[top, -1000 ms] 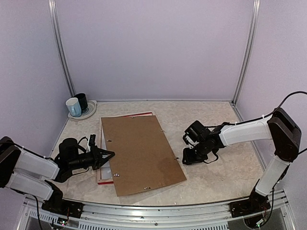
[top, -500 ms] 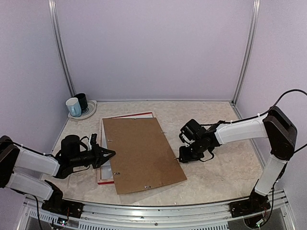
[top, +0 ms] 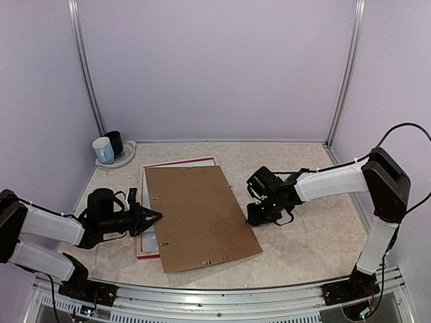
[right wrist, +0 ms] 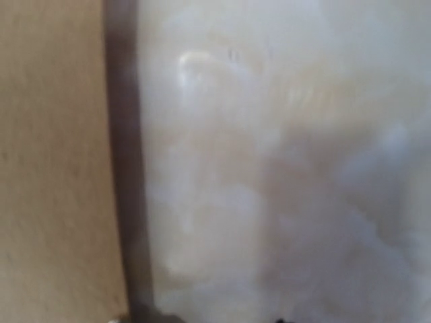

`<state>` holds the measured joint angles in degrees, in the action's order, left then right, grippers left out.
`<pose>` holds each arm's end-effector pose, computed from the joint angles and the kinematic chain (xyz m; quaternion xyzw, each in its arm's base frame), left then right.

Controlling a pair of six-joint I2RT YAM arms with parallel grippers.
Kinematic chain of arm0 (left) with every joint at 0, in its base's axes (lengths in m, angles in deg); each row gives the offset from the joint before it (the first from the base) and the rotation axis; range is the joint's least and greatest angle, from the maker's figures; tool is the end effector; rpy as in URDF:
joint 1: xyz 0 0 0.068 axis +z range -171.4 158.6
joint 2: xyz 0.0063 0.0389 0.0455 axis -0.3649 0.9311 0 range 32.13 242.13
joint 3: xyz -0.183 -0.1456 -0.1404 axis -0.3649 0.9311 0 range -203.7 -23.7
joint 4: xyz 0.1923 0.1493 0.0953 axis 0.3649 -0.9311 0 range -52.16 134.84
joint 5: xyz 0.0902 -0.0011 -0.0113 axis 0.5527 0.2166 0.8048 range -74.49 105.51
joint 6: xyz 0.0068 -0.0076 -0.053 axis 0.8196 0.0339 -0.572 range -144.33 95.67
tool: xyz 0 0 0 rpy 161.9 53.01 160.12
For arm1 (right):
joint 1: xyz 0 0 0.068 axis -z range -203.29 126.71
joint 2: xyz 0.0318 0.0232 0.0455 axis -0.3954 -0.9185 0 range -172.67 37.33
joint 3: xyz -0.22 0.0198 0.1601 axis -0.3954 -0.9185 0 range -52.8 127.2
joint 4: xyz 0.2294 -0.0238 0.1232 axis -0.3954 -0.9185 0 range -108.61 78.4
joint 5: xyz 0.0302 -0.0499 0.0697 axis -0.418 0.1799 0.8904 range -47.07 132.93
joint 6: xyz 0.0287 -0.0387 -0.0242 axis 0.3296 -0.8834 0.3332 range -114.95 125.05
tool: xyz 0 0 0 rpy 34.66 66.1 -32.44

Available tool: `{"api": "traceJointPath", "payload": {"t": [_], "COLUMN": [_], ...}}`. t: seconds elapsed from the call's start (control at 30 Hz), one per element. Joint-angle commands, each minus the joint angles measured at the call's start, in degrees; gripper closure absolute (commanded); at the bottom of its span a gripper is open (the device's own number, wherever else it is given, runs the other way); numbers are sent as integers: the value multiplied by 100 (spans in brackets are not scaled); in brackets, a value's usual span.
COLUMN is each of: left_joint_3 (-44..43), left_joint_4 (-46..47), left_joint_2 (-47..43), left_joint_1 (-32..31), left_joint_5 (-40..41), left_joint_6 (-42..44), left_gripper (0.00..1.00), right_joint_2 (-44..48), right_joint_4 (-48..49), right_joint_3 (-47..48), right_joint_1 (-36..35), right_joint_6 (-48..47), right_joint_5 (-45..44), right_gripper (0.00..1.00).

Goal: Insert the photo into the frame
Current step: Adjust the fastener on the backboard.

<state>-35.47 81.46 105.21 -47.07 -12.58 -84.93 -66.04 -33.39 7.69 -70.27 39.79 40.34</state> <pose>0.1813 -0.1057 0.1359 -0.1202 0.8184 -0.5070 0.2423 0.2387 0.2536 0.1486 -0.0990 0.9704 0.1268 0.1802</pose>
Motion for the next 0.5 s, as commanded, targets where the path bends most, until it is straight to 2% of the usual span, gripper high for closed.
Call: {"api": "traceJointPath", "payload": {"t": [0.0, 0.47], "left_joint_3": [-45, -27], "left_joint_4": [-677, -669], "left_joint_2": [184, 446], "left_joint_1": [49, 53], "left_joint_5": [378, 402], "left_joint_6": [694, 810], "left_gripper": [96, 95], "right_joint_2": [-152, -415], "right_joint_4": [-144, -842], "right_joint_3": [315, 1003], "right_joint_1": [-125, -615], "right_joint_6": [76, 88], "right_joint_5": [-391, -1144], "right_gripper": [63, 63]}}
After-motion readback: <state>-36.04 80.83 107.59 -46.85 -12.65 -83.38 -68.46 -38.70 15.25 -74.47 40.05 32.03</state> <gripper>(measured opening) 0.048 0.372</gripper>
